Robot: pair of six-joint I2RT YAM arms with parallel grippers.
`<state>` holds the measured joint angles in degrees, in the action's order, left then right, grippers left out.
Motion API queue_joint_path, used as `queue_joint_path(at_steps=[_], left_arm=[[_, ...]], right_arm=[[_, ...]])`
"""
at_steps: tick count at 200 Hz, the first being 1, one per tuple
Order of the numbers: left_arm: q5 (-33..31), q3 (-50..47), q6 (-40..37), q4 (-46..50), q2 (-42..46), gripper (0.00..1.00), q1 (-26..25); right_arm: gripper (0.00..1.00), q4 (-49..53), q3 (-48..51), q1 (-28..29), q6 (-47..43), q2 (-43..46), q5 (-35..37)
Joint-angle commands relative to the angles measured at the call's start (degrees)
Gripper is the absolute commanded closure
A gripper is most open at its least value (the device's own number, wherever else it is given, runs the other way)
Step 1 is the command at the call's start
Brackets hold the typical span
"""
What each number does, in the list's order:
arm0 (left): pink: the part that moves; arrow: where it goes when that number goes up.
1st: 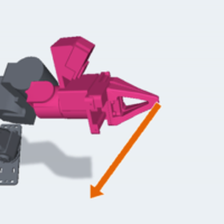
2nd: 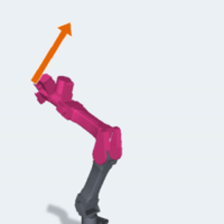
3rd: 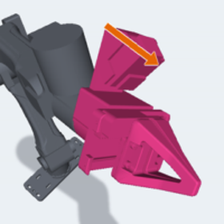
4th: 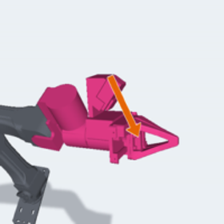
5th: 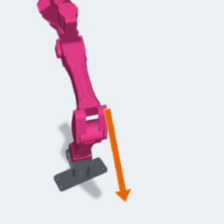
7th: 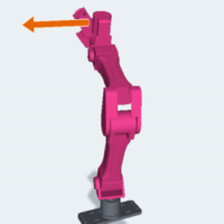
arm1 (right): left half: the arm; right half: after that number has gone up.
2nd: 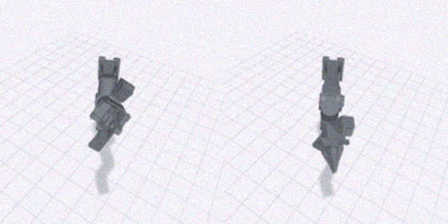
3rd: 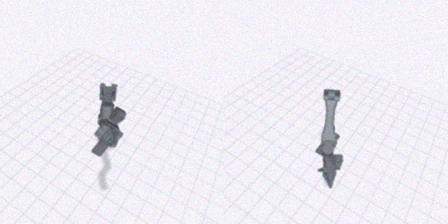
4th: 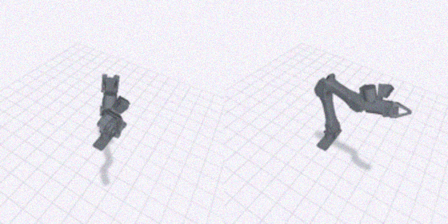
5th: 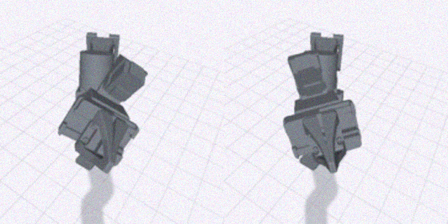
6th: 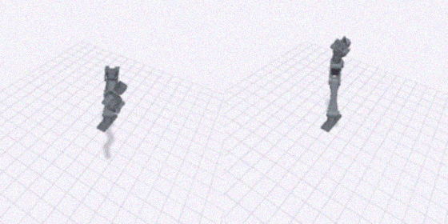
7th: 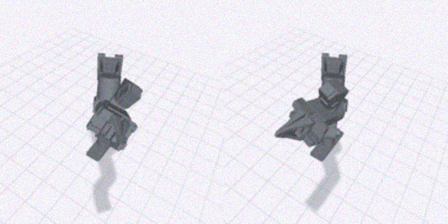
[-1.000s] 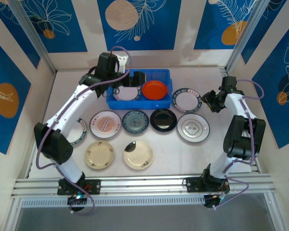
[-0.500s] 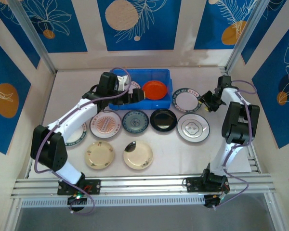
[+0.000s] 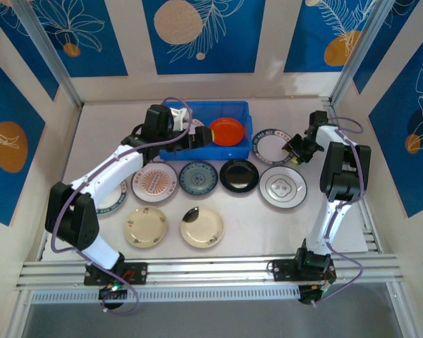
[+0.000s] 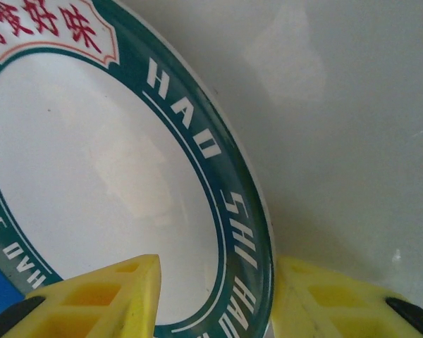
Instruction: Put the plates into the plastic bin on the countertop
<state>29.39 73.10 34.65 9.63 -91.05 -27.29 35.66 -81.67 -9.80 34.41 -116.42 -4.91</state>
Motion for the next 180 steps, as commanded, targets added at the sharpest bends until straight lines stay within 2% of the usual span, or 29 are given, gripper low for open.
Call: queue_joint_path(at_steps=[1, 55, 82, 110, 180], left_arm=[[1.0, -0.2, -0.2, -0.6, -0.7, 0.00, -0.2], [0.2, 0.0, -0.9, -0.2, -1.2, 0.01, -0.2], [0.0, -0.2, -1.0, -0.1, -1.7, 0.01, -0.2], [0.2, -0.1, -0.8, -0.3, -2.4, 0.01, -0.2], [0.1, 0.7, -0.7, -0.1, -3.0, 0.01, -0.2]], right_arm=[[0.56, 2.1, -1.4, 0.2, -1.1, -1.6, -1.2], [0.64, 1.3, -1.0, 0.4, -1.0, -3.1, -1.8], [0.74, 0.4, -0.3, 0.4, -0.8, -3.3, -2.1], [0.76, -0.4, 0.6, 0.4, -0.3, -2.9, -1.7], [1.00, -2.8, 4.2, -0.3, 0.8, 2.2, 0.5]])
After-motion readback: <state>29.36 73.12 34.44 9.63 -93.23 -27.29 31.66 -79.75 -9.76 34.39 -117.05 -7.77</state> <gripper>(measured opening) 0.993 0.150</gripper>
